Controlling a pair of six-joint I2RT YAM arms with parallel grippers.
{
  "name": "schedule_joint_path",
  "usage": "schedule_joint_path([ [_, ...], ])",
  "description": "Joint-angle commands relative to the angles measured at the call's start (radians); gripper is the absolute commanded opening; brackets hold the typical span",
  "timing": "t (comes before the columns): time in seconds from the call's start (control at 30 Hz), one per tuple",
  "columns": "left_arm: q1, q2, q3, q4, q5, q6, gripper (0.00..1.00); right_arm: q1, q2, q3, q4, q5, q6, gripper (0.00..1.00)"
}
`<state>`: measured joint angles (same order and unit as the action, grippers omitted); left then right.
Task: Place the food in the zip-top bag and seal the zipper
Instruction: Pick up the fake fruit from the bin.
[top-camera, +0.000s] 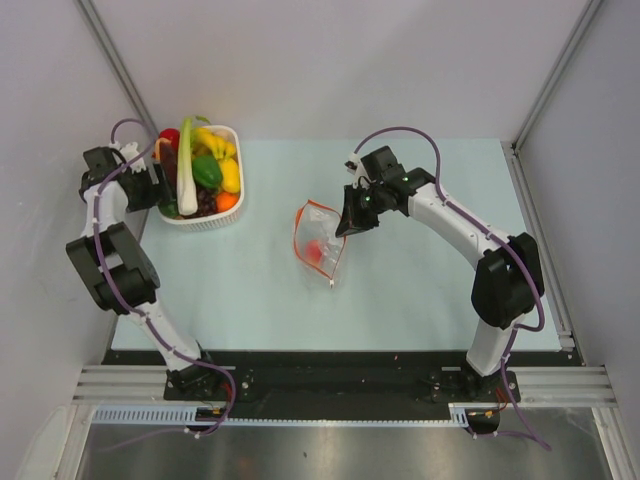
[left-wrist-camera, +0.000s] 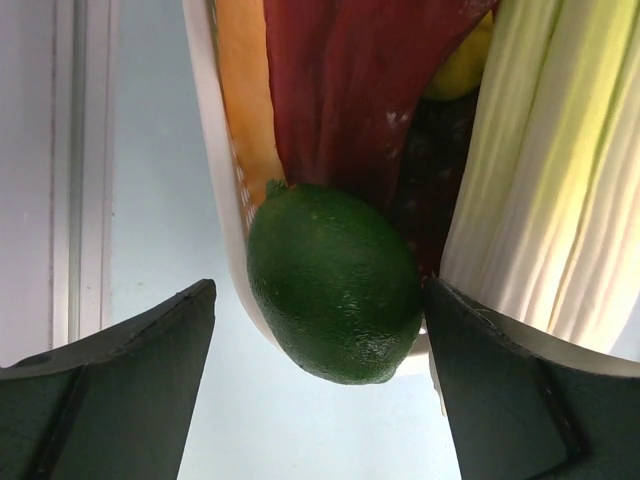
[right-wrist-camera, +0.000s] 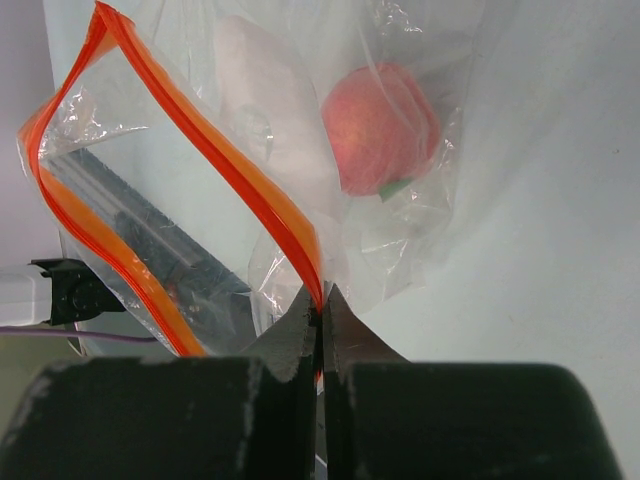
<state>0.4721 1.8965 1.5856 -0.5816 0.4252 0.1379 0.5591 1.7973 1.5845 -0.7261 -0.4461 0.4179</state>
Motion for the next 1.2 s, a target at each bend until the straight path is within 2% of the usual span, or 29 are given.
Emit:
schedule_joint_path([
  [0.0,-0.006,0.012,0.005,-0.011,0.014,-0.017,0.88,0.001,0.005,0.037,0.004,-0.006,-0.001,0.00],
  [0.13,-0.007,-0.007,0.002,-0.008,-0.008,-0.017,0.80,0.002,0.008,0.037,0.002,-0.006,-0.001,0.00],
  [0.23,-0.006,-0.046,-0.003,0.000,-0.029,-0.021,0.66,0.002,0.008,0.037,0.002,-0.005,-0.001,0.00],
  [0.43,-0.007,-0.128,0.005,0.014,-0.097,-0.040,0.47,0.001,0.010,0.037,0.004,-0.005,-0.004,0.00],
  [0.63,-0.009,-0.198,0.022,0.002,-0.125,-0.047,0.36,-0.011,0.013,0.031,0.002,-0.016,-0.001,0.00],
  [0.73,-0.029,-0.282,0.007,0.014,-0.105,-0.035,0.35,-0.019,0.014,0.028,0.002,-0.029,0.001,0.00],
  [0.83,-0.119,-0.391,0.008,0.000,-0.005,-0.003,0.37,-0.022,0.011,0.023,0.004,-0.039,0.002,0.00],
  [0.97,-0.428,-0.514,-0.009,-0.035,0.058,0.017,0.41,-0.024,0.002,0.012,0.011,-0.048,0.007,0.00],
  [1.0,-0.496,-0.533,-0.021,-0.031,0.058,0.017,0.43,-0.024,0.001,0.011,0.013,-0.049,0.007,0.00],
  [1.03,-0.614,-0.560,-0.045,-0.023,0.050,0.014,0.44,-0.024,-0.004,0.008,0.014,-0.051,0.007,0.00],
  [1.17,-0.884,-0.574,-0.101,-0.020,0.003,0.012,0.47,-0.025,-0.015,0.005,0.014,-0.057,0.007,0.00],
])
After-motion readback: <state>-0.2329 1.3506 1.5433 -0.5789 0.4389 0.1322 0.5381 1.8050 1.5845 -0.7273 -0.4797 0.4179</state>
